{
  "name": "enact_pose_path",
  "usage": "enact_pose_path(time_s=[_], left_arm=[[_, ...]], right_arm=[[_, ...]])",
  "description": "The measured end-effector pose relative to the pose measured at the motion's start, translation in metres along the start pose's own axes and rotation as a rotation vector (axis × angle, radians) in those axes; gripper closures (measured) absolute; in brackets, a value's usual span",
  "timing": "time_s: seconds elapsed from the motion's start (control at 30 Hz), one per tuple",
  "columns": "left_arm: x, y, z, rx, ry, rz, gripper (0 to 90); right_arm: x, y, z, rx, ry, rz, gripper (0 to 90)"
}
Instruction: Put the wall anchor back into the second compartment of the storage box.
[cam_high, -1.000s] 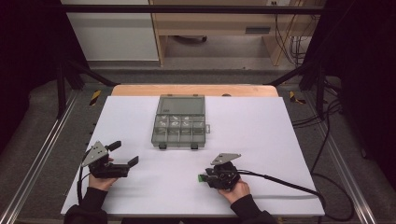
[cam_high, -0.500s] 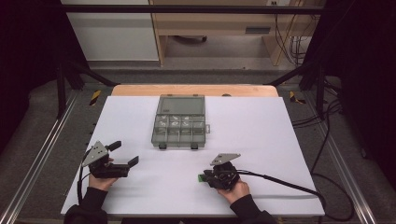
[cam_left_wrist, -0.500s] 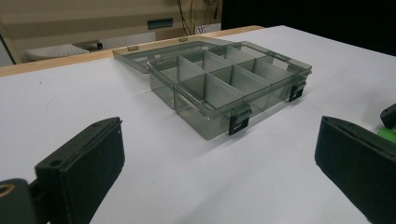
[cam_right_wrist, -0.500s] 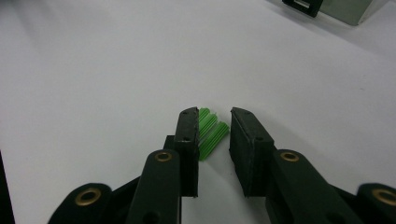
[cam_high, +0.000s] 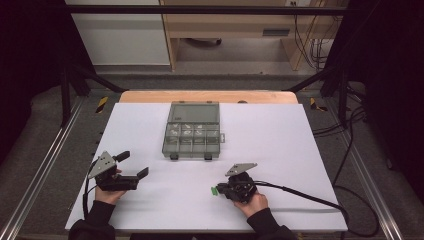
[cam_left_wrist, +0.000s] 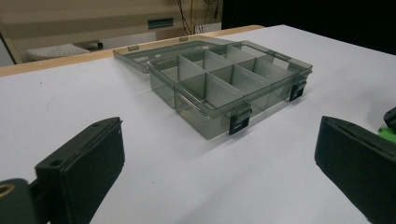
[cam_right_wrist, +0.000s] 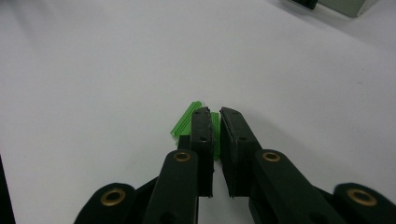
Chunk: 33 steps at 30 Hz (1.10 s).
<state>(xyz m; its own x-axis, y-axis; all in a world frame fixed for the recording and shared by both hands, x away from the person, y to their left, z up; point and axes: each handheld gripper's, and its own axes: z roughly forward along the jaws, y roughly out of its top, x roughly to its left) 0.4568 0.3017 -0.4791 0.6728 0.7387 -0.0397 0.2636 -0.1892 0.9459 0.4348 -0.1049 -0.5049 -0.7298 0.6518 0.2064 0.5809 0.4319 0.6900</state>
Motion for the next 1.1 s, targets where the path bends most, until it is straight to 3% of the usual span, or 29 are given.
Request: enact_pose_path(time_s=[0.23,0.37,0.7,0.83,0.93,1.1], left_arm=[[0.000,0.000,0.000,0.001,0.000,0.000,1.3],[0.000,0.000,0.000,0.001,0.001,-0.001,1.3],[0.001,0.000,0.000,-0.001,0.001,-0.002,1.3],[0.001,0.000,0.000,0.000,0.002,-0.001,1.3],[0.000,0.000,0.000,0.000,0.002,-0.001,1.3],[0.000,0.000,0.000,-0.001,0.002,0.000,1.3]], right_arm=[[-0.001,0.001,-0.001,0.006,0.007,0.011,84.4],[-0.002,0.005,-0.007,-0.017,0.004,0.012,84.5],[-0.005,0.015,-0.023,-0.094,-0.007,0.006,84.5],[-0.008,0.024,-0.036,-0.158,-0.016,0.002,84.5],[-0.008,0.029,-0.040,-0.178,-0.019,-0.007,84.5],[-0.005,0.048,-0.046,-0.225,-0.039,-0.034,84.5]])
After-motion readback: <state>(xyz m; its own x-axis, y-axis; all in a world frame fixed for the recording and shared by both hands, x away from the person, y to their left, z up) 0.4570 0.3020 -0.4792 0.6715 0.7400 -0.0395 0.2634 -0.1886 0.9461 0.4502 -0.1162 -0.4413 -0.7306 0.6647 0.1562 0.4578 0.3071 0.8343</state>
